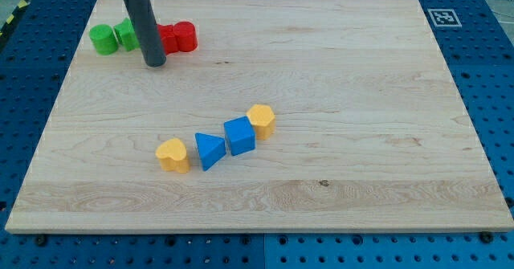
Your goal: Slide the red blocks to the top left of the board
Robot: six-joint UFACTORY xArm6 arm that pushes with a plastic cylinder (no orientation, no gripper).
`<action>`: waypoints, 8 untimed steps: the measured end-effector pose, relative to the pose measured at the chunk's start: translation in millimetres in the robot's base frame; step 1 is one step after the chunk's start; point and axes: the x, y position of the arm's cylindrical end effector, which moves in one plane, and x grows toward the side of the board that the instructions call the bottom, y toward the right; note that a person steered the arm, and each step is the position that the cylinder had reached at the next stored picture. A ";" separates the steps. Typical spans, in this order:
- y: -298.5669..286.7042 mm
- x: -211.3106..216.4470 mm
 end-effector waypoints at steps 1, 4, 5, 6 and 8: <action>2.2 0.1; 5.3 -7.6; 5.3 -7.6; 8.8 -6.8; 35.4 -8.4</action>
